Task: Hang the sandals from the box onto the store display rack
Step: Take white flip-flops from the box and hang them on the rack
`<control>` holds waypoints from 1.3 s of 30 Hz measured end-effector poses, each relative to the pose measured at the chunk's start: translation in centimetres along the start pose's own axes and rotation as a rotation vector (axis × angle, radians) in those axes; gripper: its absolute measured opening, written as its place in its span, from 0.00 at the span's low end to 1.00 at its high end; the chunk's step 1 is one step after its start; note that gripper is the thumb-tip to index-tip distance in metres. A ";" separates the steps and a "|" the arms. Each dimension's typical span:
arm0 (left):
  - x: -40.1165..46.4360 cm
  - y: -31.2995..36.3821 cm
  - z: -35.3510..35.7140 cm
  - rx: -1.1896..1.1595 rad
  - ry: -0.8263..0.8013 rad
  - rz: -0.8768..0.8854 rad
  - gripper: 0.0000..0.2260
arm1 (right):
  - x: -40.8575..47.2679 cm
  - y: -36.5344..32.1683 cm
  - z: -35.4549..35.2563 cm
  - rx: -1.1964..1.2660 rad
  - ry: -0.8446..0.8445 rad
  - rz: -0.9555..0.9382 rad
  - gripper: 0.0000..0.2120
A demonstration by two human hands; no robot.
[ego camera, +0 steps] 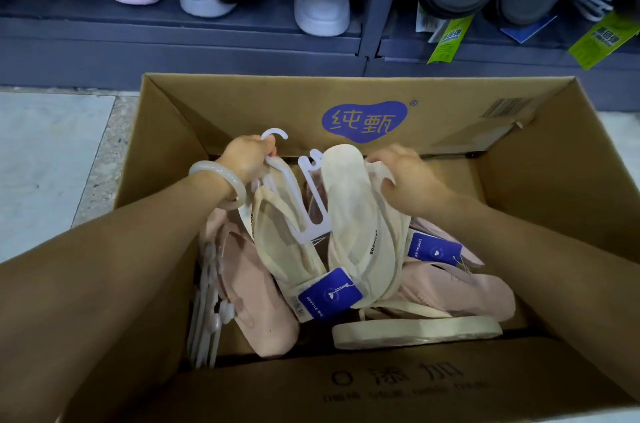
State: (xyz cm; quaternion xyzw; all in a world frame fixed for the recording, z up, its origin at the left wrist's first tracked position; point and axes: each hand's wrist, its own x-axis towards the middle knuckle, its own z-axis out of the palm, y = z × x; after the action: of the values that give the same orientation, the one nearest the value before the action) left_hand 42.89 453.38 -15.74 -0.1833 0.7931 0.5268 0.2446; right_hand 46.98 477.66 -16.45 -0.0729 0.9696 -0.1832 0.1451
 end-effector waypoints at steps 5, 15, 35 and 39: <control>-0.2 0.3 0.8 0.068 -0.038 0.025 0.16 | -0.4 -4.3 2.3 -0.636 -0.348 -0.434 0.33; -0.5 0.6 0.1 0.077 -0.003 -0.005 0.15 | -0.2 -5.0 -3.2 -0.570 -0.376 -0.380 0.17; -1.3 1.8 1.5 0.084 0.011 -0.039 0.13 | -2.7 4.6 -6.3 -0.434 -1.099 0.369 0.15; -1.5 1.9 2.3 0.160 -0.009 -0.013 0.14 | -1.1 3.6 -2.7 0.069 -0.432 0.425 0.26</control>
State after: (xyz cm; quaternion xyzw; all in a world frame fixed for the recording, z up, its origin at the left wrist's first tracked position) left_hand 43.50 456.25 -14.18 -0.1657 0.8305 0.4608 0.2654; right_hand 46.83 482.06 -15.09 0.0994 0.9030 -0.1616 0.3856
